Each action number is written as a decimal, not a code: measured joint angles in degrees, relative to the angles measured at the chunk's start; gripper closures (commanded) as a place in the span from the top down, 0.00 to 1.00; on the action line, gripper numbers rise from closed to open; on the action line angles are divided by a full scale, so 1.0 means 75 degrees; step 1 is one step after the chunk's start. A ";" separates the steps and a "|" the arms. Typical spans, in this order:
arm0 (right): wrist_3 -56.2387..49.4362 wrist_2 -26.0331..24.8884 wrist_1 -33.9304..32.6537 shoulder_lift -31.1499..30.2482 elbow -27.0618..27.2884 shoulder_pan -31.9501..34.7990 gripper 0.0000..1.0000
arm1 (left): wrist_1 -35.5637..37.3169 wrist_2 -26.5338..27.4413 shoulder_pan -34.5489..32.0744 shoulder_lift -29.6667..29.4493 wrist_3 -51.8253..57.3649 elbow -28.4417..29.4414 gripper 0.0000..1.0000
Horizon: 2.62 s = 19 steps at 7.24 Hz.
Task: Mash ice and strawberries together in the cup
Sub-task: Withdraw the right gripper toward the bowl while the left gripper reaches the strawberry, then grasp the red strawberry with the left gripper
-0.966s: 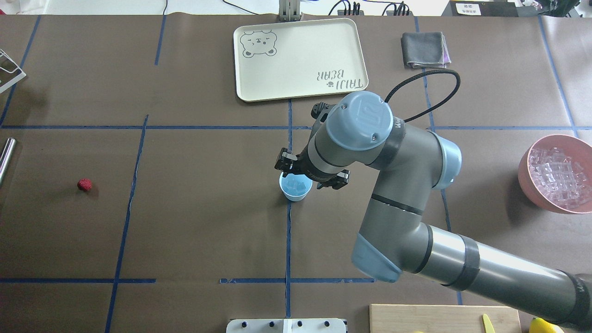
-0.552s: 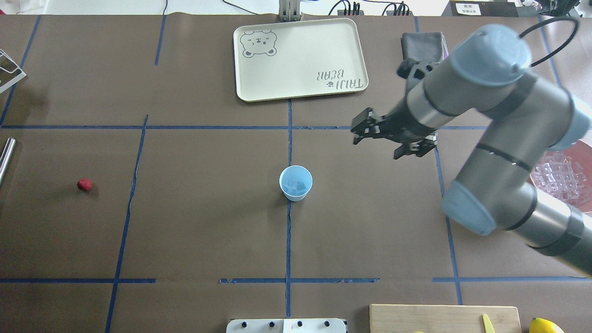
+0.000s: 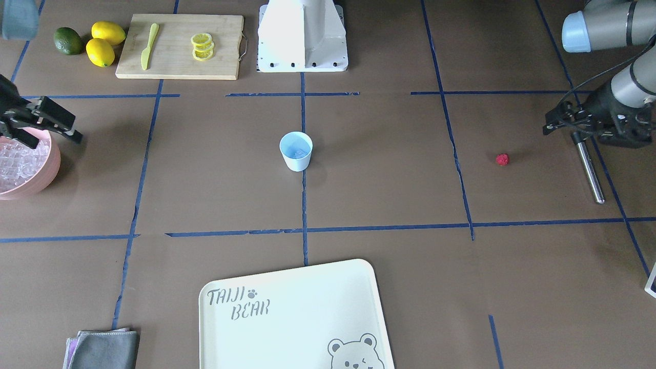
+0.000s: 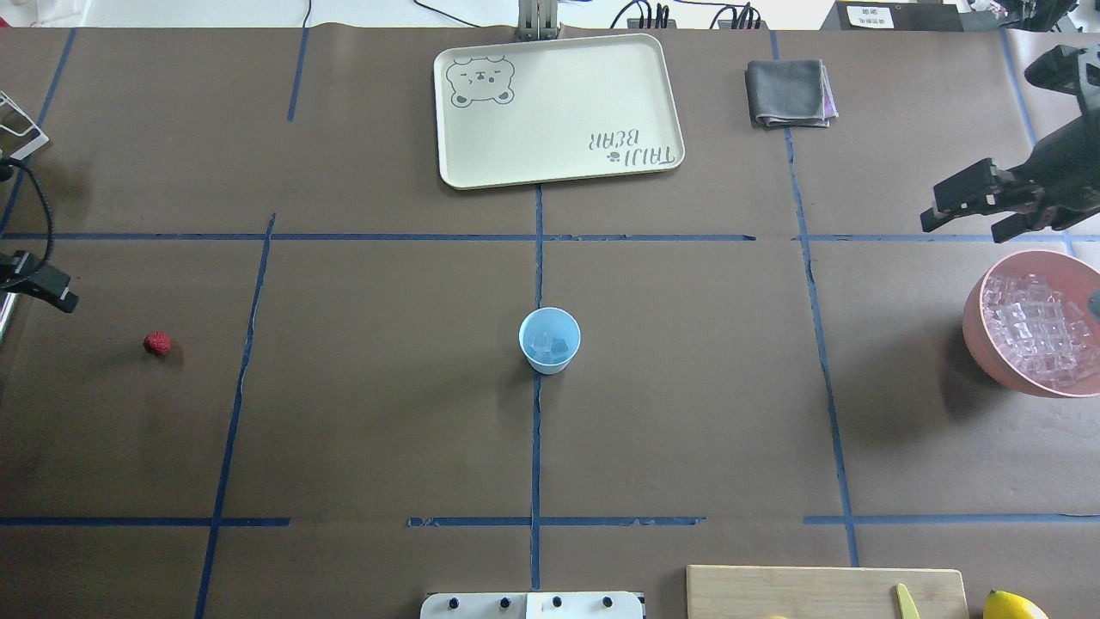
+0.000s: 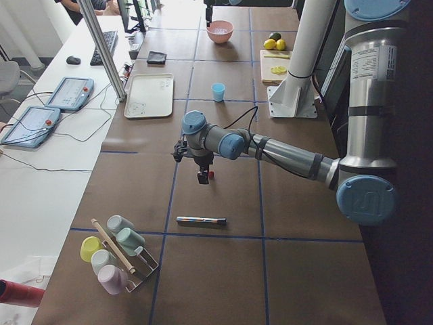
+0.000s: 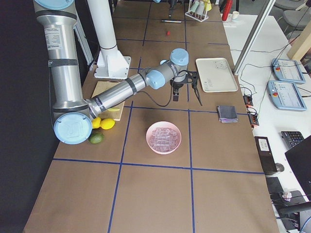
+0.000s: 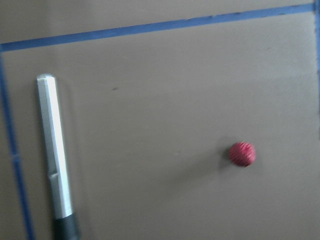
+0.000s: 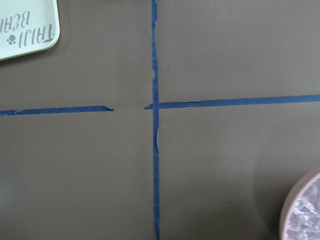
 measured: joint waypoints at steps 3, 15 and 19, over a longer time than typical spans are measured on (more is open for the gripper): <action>-0.0495 0.0019 -0.0001 -0.0320 -0.0005 0.0177 1.00 | -0.1819 0.0424 0.0858 -0.0573 -0.1620 0.1386 1.00; -0.0524 -0.0013 -0.0001 -0.0392 -0.0054 0.0157 1.00 | -0.1997 0.1031 0.1607 -0.0441 -0.2702 0.1239 0.49; -0.0524 0.0006 -0.0001 -0.0385 -0.0054 0.0157 1.00 | -0.1975 0.1011 0.1635 -0.0438 -0.2707 0.1211 0.00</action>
